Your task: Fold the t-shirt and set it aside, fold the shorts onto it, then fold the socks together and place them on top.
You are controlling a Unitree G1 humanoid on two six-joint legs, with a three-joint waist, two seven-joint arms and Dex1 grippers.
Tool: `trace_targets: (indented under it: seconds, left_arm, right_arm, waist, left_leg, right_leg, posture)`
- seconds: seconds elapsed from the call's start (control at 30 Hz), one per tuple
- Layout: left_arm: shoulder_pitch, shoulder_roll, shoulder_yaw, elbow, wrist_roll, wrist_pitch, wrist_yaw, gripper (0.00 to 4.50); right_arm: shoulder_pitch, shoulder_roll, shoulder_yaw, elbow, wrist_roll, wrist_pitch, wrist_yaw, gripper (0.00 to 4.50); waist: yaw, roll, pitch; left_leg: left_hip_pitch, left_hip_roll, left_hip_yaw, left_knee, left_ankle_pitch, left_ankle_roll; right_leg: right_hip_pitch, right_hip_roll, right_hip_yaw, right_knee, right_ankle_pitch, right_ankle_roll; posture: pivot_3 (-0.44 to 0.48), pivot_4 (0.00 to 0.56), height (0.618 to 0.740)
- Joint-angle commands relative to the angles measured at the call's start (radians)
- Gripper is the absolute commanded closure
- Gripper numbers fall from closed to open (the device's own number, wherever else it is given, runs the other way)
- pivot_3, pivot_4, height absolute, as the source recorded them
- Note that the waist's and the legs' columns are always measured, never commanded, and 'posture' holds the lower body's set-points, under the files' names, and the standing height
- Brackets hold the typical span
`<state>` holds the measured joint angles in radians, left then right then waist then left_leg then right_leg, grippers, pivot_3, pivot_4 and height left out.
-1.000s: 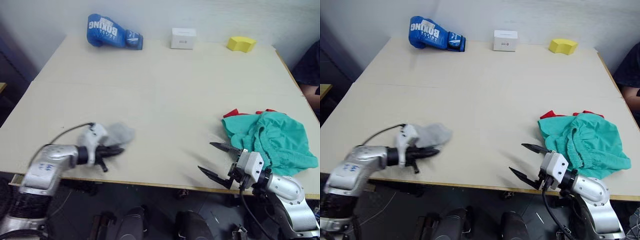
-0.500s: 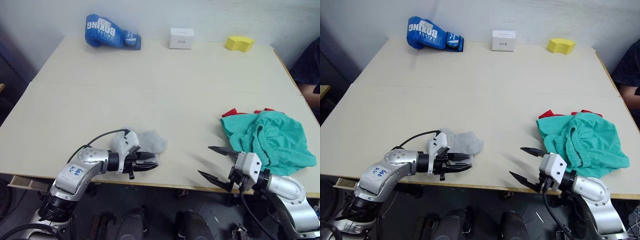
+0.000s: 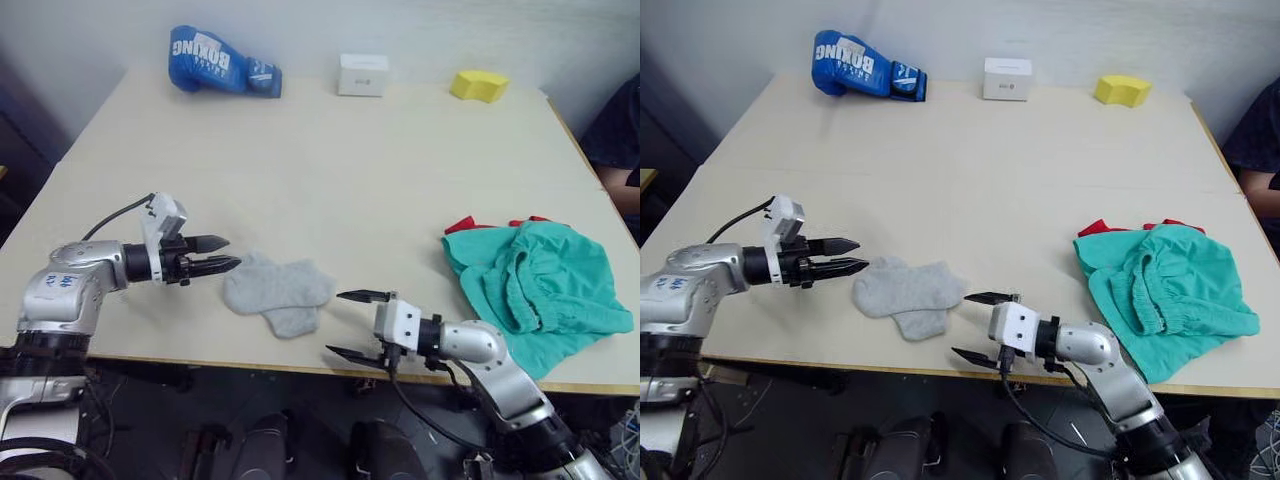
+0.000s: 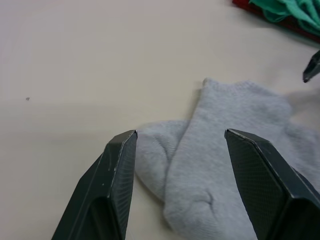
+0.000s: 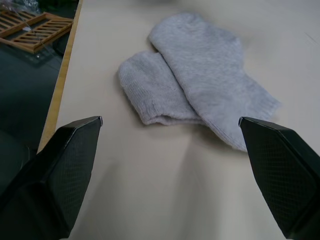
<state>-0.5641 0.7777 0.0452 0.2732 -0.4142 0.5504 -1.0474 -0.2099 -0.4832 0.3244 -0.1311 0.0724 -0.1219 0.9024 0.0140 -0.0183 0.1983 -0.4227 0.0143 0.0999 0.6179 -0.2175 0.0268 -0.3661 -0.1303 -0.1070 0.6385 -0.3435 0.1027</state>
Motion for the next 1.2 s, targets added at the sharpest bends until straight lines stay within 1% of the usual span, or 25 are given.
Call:
trace_targets:
  seconds: [0.03, 0.13, 0.17, 0.23, 0.33, 0.43, 0.57, 0.6, 0.67, 0.83, 0.93, 1.0, 1.07, 1.13, 1.2]
  left_arm:
    - [-0.052, -0.020, -0.004, 0.078, 0.048, -0.053, 0.019, 1.57]
    - [-0.060, -0.037, -0.024, 0.120, 0.084, -0.017, 0.060, 1.57]
    - [-0.059, -0.043, -0.028, 0.130, 0.095, -0.007, 0.078, 1.54]
    - [-0.058, -0.058, -0.022, 0.135, 0.100, 0.011, 0.099, 1.53]
    - [-0.053, -0.072, -0.026, 0.131, 0.094, 0.042, 0.086, 1.53]
    - [-0.044, -0.072, -0.031, 0.112, 0.097, 0.064, 0.079, 2.16]
    - [-0.023, -0.071, -0.024, 0.078, 0.089, 0.100, 0.079, 3.48]
    - [-0.014, -0.070, -0.022, 0.067, 0.087, 0.105, 0.077, 3.84]
    - [0.012, -0.067, -0.013, 0.032, 0.078, 0.124, 0.075, 4.47]
    - [0.087, -0.062, 0.024, -0.080, 0.044, 0.174, 0.095, 4.49]
    - [0.148, -0.062, 0.053, -0.199, 0.009, 0.232, 0.121, 4.49]
    - [0.182, -0.071, 0.088, -0.287, -0.036, 0.306, 0.153, 4.49]
    - [0.219, -0.079, 0.104, -0.389, -0.092, 0.384, 0.169, 4.49]
    - [0.255, -0.095, 0.107, -0.464, -0.116, 0.417, 0.201, 4.49]
    - [0.287, -0.113, 0.101, -0.506, -0.113, 0.416, 0.237, 4.49]
  right_arm:
    - [-0.059, 0.045, 0.041, 0.068, -0.053, -0.091, -0.011, 0.00]
    - [-0.113, 0.073, 0.076, 0.163, -0.114, -0.187, -0.020, 0.00]
    - [-0.120, 0.076, 0.085, 0.192, -0.130, -0.218, -0.024, 0.19]
    - [-0.127, 0.080, 0.098, 0.236, -0.140, -0.266, -0.021, 0.62]
    - [-0.170, 0.105, 0.122, 0.326, -0.160, -0.343, -0.021, 1.71]
    - [-0.209, 0.133, 0.130, 0.386, -0.165, -0.380, -0.027, 2.77]
    - [-0.232, 0.156, 0.132, 0.426, -0.171, -0.401, -0.035, 4.24]
    - [-0.232, 0.158, 0.131, 0.428, -0.169, -0.399, -0.034, 4.50]
    - [-0.230, 0.154, 0.127, 0.430, -0.171, -0.396, -0.033, 4.50]
    - [-0.223, 0.100, 0.100, 0.420, -0.137, -0.405, 0.004, 4.50]
    - [-0.229, 0.027, 0.064, 0.430, -0.100, -0.443, 0.042, 4.50]
    - [-0.234, -0.031, 0.040, 0.463, -0.055, -0.466, 0.098, 4.50]
    - [-0.258, -0.074, 0.016, 0.523, -0.018, -0.514, 0.145, 4.50]
    - [-0.291, -0.092, 0.007, 0.593, 0.000, -0.586, 0.185, 4.50]
    - [-0.322, -0.096, 0.003, 0.661, 0.003, -0.641, 0.216, 4.50]
  waist:
    - [-0.007, -0.001, 0.000]
    - [-0.017, -0.001, 0.000]
    - [-0.018, -0.001, 0.000]
    - [-0.020, -0.001, 0.000]
    - [-0.023, -0.002, -0.001]
    - [-0.030, -0.002, -0.001]
    - [-0.041, -0.003, -0.001]
    - [-0.042, -0.003, -0.001]
    - [-0.042, -0.003, -0.001]
    - [-0.042, -0.003, -0.001]
    - [-0.039, -0.003, -0.001]
    - [-0.039, -0.003, -0.001]
    - [-0.040, -0.003, -0.001]
    - [-0.042, -0.003, -0.001]
    - [-0.042, -0.003, -0.001]
  left_leg:
    - [0.000, 0.000, 0.001, 0.000, 0.000, 0.000]
    - [0.000, 0.000, 0.003, 0.001, 0.000, 0.000]
    - [0.000, 0.000, 0.003, 0.002, 0.000, 0.000]
    - [0.000, 0.000, 0.004, 0.001, 0.000, 0.000]
    - [0.000, 0.002, 0.004, 0.002, 0.000, 0.000]
    - [0.001, 0.002, 0.004, 0.003, 0.001, 0.000]
    - [0.001, 0.002, 0.004, 0.003, 0.001, 0.000]
    - [0.001, 0.002, 0.004, 0.003, 0.001, 0.000]
    - [0.001, 0.002, 0.004, 0.003, 0.001, 0.000]
    - [0.001, 0.002, 0.004, 0.003, 0.001, 0.000]
    - [0.001, 0.001, 0.002, 0.003, 0.000, 0.000]
    - [0.001, 0.001, 0.001, 0.003, 0.000, 0.000]
    - [0.001, 0.001, -0.001, 0.003, 0.000, 0.000]
    - [0.001, 0.001, -0.002, 0.003, -0.001, -0.001]
    - [0.002, 0.001, -0.002, 0.003, -0.001, -0.001]
  right_leg:
    - [-0.001, 0.000, -0.001, 0.001, 0.000, 0.000]
    - [-0.003, 0.000, -0.001, 0.006, 0.000, 0.000]
    - [-0.003, 0.000, -0.001, 0.006, 0.000, 0.000]
    - [-0.004, 0.000, 0.000, 0.007, 0.000, 0.000]
    - [-0.004, 0.001, 0.000, 0.007, 0.000, 0.000]
    - [-0.004, 0.001, 0.000, 0.008, 0.000, 0.000]
    - [-0.004, 0.000, 0.001, 0.009, 0.000, 0.000]
    - [-0.004, 0.000, 0.001, 0.009, 0.000, 0.000]
    - [-0.004, 0.000, 0.001, 0.011, 0.000, 0.000]
    - [-0.004, -0.001, 0.003, 0.013, 0.000, 0.000]
    - [-0.003, -0.002, 0.005, 0.012, 0.000, 0.000]
    - [-0.002, -0.002, 0.005, 0.007, 0.000, 0.000]
    - [0.000, -0.002, 0.004, 0.006, 0.000, 0.000]
    - [0.001, -0.002, 0.004, 0.006, 0.000, 0.000]
    - [0.001, -0.002, 0.004, 0.006, 0.000, 0.000]
  posture:
    - [0.000, 0.150, 0.740]
    - [0.000, 0.150, 0.740]
    - [0.000, 0.150, 0.740]
    - [0.000, 0.150, 0.740]
    - [0.000, 0.150, 0.740]
    - [0.000, 0.150, 0.740]
    - [0.000, 0.150, 0.740]
    - [0.000, 0.150, 0.740]
    - [0.000, 0.150, 0.740]
    - [0.000, 0.150, 0.740]
    - [0.000, 0.150, 0.740]
    - [0.000, 0.150, 0.740]
    - [0.000, 0.150, 0.740]
    - [0.000, 0.150, 0.740]
    - [0.000, 0.150, 0.740]
